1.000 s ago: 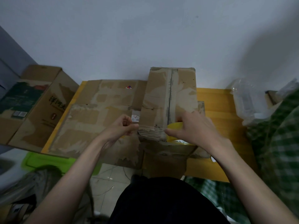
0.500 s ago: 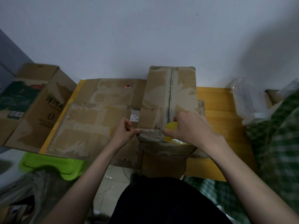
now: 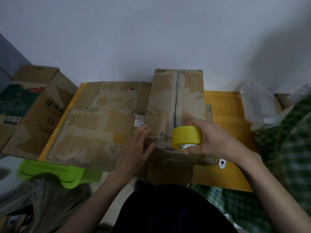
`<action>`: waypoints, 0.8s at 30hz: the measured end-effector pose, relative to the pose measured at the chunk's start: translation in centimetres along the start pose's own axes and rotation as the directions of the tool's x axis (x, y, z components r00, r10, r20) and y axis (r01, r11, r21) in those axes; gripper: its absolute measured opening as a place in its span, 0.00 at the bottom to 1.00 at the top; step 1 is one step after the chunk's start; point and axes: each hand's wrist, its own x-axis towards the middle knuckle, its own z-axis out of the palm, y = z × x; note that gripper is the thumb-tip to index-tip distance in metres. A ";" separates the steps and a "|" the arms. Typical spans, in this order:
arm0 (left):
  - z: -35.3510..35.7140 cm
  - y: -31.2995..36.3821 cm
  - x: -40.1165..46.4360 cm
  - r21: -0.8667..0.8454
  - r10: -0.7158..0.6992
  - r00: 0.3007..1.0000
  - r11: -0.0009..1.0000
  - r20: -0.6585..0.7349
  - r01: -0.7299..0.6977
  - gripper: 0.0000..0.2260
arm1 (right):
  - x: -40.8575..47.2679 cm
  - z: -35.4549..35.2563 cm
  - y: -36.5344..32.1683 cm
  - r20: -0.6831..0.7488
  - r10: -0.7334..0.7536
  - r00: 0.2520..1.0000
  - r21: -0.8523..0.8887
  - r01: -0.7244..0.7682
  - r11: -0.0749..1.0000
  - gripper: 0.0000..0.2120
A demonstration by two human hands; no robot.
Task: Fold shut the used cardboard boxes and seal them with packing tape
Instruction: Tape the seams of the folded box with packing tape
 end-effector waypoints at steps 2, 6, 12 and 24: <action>1.3 0.5 -0.8 0.041 0.079 0.984 0.995 0.162 -0.086 0.36 | -0.1 0.4 0.2 -0.036 -0.031 0.999 0.015 0.031 0.999 0.29; 3.5 0.8 -1.3 0.131 0.123 0.978 0.981 0.166 -0.146 0.41 | -0.5 1.0 0.6 -0.092 -0.036 0.995 0.038 0.039 0.999 0.28; 4.3 -0.4 -1.4 0.110 0.161 0.981 0.979 0.111 -0.174 0.41 | -0.9 1.4 1.6 -0.152 0.006 0.988 0.046 0.001 0.999 0.22; 4.4 0.6 -1.1 0.161 0.135 0.982 0.975 0.131 -0.156 0.43 | -4.0 -2.4 1.9 -0.229 0.008 0.973 -0.261 -0.069 0.963 0.26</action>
